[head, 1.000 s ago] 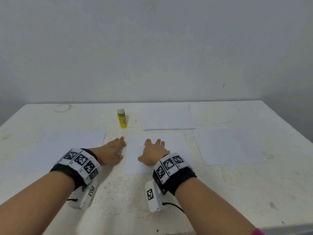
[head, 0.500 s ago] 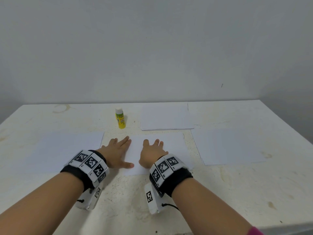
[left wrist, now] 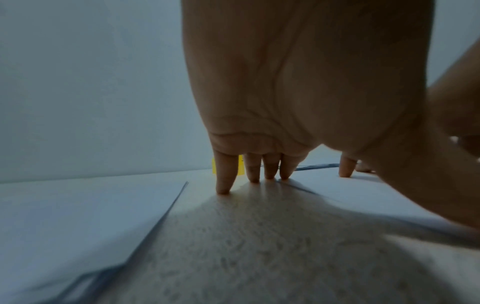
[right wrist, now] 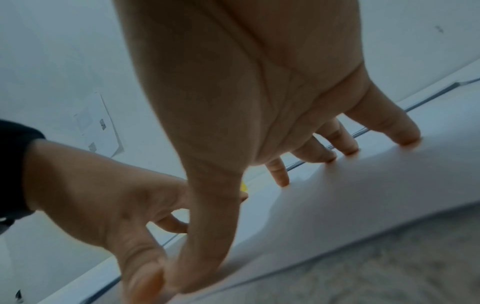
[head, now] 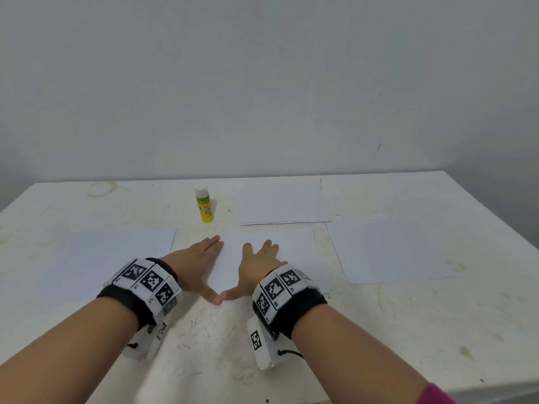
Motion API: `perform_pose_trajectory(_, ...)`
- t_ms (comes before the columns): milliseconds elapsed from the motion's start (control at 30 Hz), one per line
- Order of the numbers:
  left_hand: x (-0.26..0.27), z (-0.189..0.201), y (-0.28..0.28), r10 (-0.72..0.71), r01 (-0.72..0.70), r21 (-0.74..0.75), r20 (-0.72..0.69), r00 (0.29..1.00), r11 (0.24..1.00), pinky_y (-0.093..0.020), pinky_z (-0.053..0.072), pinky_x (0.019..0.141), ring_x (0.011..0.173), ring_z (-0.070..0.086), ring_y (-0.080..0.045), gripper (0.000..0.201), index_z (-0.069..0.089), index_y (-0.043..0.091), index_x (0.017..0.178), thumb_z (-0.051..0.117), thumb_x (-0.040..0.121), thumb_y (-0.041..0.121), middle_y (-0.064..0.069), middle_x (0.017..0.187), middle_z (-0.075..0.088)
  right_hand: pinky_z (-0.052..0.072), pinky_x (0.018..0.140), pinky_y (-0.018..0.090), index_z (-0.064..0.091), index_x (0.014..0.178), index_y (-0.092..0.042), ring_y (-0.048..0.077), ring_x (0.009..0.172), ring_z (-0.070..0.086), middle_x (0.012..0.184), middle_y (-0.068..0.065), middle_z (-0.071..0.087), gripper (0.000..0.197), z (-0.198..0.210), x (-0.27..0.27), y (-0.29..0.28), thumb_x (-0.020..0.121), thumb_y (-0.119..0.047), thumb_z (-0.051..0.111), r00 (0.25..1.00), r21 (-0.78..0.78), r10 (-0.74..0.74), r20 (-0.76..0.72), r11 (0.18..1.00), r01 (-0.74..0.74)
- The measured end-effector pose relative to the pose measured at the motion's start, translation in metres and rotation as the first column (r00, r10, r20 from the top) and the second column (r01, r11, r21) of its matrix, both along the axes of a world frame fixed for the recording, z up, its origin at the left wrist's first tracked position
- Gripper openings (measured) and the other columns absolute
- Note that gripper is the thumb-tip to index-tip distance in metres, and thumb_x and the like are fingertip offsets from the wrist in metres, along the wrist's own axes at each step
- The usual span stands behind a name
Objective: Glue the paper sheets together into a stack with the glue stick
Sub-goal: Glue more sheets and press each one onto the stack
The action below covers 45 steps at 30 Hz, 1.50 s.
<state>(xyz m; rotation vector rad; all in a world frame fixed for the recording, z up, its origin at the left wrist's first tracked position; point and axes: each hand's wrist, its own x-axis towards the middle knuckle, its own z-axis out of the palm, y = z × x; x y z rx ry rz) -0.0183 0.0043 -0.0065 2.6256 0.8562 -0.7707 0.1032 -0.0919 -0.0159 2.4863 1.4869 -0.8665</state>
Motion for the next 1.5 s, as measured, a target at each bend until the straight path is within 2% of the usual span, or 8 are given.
perform_pose_trajectory(133,-0.008,0.004,0.007,0.041,-0.02,-0.17,0.116,0.992,0.985,-0.027,0.005,0.117,0.147,-0.01,-0.012,0.162,-0.019,0.016,0.15,0.046,0.026,0.097,0.006,0.155,-0.029,0.028,0.109,0.06,0.008,0.147,-0.015,0.041,0.143,0.0,0.154,0.028,-0.004,0.118,0.003,0.001,0.003,0.064,-0.056,0.081,1.0,-0.014,-0.011,-0.003,1.0,0.011)
perform_pose_trajectory(300,-0.017,0.002,0.006,0.11,-0.048,-0.245,0.244,0.963,0.968,-0.035,0.02,0.116,0.146,-0.001,-0.018,0.163,-0.02,0.024,0.148,0.059,0.023,0.093,0.012,0.148,-0.04,0.036,0.105,0.054,0.015,0.144,-0.014,0.04,0.14,0.013,0.151,0.028,0.016,0.099,0.01,0.001,0.004,0.075,-0.054,0.073,1.0,-0.023,0.002,0.012,1.0,-0.002)
perform_pose_trajectory(467,-0.01,0.002,-0.001,0.159,-0.119,-0.199,0.2,0.967,0.973,-0.03,0.007,0.118,0.146,-0.014,-0.016,0.163,-0.027,0.012,0.146,0.055,0.032,0.095,0.001,0.152,-0.036,0.031,0.105,0.04,0.023,0.143,-0.01,0.034,0.133,0.028,0.138,0.019,0.042,0.065,0.025,0.009,-0.005,0.095,-0.042,0.053,0.995,0.039,0.091,0.043,0.995,-0.093)
perform_pose_trajectory(567,-0.006,-0.001,-0.006,0.184,-0.153,-0.176,0.178,0.967,0.972,-0.032,0.005,0.12,0.147,-0.014,-0.019,0.134,-0.027,0.007,0.145,0.073,0.072,0.058,-0.006,0.154,-0.031,0.028,0.108,0.041,0.022,0.144,-0.01,0.034,0.136,0.025,0.142,0.018,0.038,0.055,0.025,0.009,-0.008,0.098,-0.029,0.047,0.994,0.038,0.098,0.042,0.994,-0.1)
perform_pose_trajectory(667,-0.004,0.001,-0.008,0.214,-0.183,-0.184,0.166,0.963,0.966,-0.032,0.006,0.12,0.147,-0.01,-0.02,0.124,-0.025,0.007,0.146,0.073,0.08,0.044,-0.007,0.156,-0.027,0.023,0.113,0.045,0.019,0.146,-0.01,0.036,0.141,0.016,0.147,0.019,0.031,0.054,0.025,0.008,-0.01,0.098,-0.017,0.044,0.995,0.018,0.094,0.029,0.995,-0.094)
perform_pose_trajectory(1033,-0.002,-0.006,-0.004,0.232,-0.203,-0.204,0.131,0.964,0.958,-0.041,0.008,0.12,0.147,-0.005,-0.022,0.126,-0.026,0.01,0.146,0.076,0.079,0.04,-0.004,0.156,-0.026,0.021,0.112,0.046,0.02,0.147,-0.012,0.035,0.143,0.011,0.151,0.024,0.024,0.055,0.031,0.013,-0.011,0.095,-0.005,0.034,0.996,-0.013,0.087,-0.028,0.996,-0.087)
perform_pose_trajectory(1267,-0.001,-0.014,-0.004,0.216,-0.19,-0.193,0.124,0.968,0.963,-0.047,0.0,0.119,0.147,-0.008,-0.024,0.125,-0.028,0.01,0.145,0.067,0.079,0.057,-0.004,0.155,-0.029,0.033,0.106,0.047,0.023,0.145,-0.013,0.036,0.138,0.02,0.148,0.022,0.025,0.051,0.026,0.014,-0.006,0.096,-0.014,0.038,0.997,-0.012,0.053,-0.061,0.998,-0.053)
perform_pose_trajectory(1500,-0.003,-0.016,-0.005,0.155,-0.14,-0.136,0.105,0.982,0.981,-0.048,0.003,0.12,0.147,-0.013,-0.025,0.133,-0.033,0.008,0.143,0.069,0.075,0.06,-0.005,0.153,-0.035,0.023,0.112,0.045,0.019,0.148,-0.013,0.034,0.143,0.012,0.151,0.022,0.023,0.054,0.024,0.015,-0.009,0.096,-0.009,0.035,0.997,-0.006,0.075,-0.024,0.997,-0.075)
